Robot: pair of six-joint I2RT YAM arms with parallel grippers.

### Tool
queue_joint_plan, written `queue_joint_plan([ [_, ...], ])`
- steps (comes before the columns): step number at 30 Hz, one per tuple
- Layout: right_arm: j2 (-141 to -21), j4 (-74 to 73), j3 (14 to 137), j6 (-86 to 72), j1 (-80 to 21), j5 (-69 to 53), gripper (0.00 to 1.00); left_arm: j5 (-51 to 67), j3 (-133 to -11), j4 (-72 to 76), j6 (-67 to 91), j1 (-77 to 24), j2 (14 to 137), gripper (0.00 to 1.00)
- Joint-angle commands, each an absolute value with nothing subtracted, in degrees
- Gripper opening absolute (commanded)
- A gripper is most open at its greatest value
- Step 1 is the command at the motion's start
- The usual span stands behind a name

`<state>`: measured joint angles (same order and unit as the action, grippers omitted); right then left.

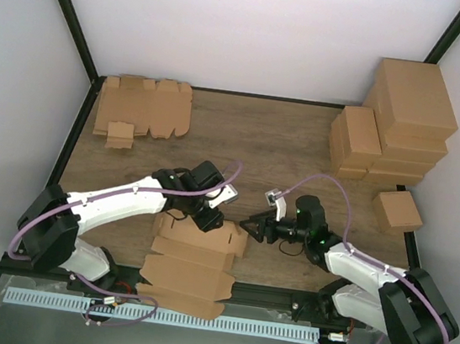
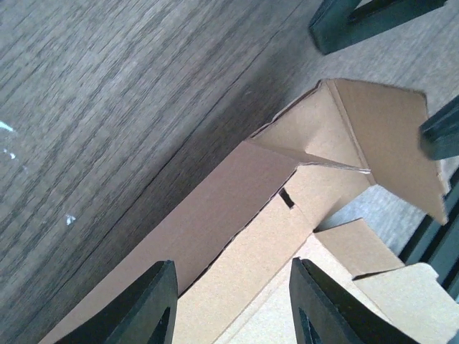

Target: Fold the paper box

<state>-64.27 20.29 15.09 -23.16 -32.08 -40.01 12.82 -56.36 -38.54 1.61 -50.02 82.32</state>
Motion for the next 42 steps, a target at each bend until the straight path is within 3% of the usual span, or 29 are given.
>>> queue_joint_plan([
  [1, -62.42, 14.95, 17.91, -26.0, -32.43, -37.14, 0.64, 9.61, -55.46, -37.19, 1.38, -50.09, 83.14, 0.44],
  [8, -60.65, 10.98, 18.2, -26.83, -32.5, -34.27, 0.65, 1.26, -54.98, -36.17, 0.8, -54.11, 82.12, 0.43],
  [13, -58.28, 8.55, 18.33, -29.1, -32.43, -31.62, 0.75, -3.26, -54.5, -34.88, 0.96, -55.16, 81.79, 0.59],
  [16, -57.68, 8.18, 19.34, -28.73, -32.41, -33.38, 0.74, -3.85, -54.38, -34.59, 0.16, -55.06, 81.22, 0.69],
  [21, -61.18, 0.71, 24.96, -23.88, -32.43, -30.09, 0.7, -4.69, -54.42, -34.43, -4.69, -55.0, 82.87, 0.72],
  [26, -61.92, 1.54, 25.8, -24.3, -32.42, -31.51, 0.71, -7.56, -54.75, -33.75, -11.52, -53.94, 85.62, 0.82],
  [28, -61.92, 1.57, 26.04, -24.33, -32.48, -32.22, 0.71, -1.32, -56.15, -34.75, -13.56, -49.82, 86.84, 0.83],
  [31, -61.78, -0.19, 26.88, -23.48, -32.45, -32.43, 0.71, 11.91, -60.42, -38.89, -17.38, -43.07, 89.85, 0.82],
  [35, -60.83, -3.29, 28.13, -21.9, -32.5, -32.25, 0.71, 17.84, -61.53, -41.65, -20.18, -40.73, 93.03, 0.79],
  [42, -59.37, -4.92, 28.08, -21.18, -32.44, -32.78, 0.71, 12.85, -61.16, -41.69, -20.28, -40.75, 95.46, 0.69],
])
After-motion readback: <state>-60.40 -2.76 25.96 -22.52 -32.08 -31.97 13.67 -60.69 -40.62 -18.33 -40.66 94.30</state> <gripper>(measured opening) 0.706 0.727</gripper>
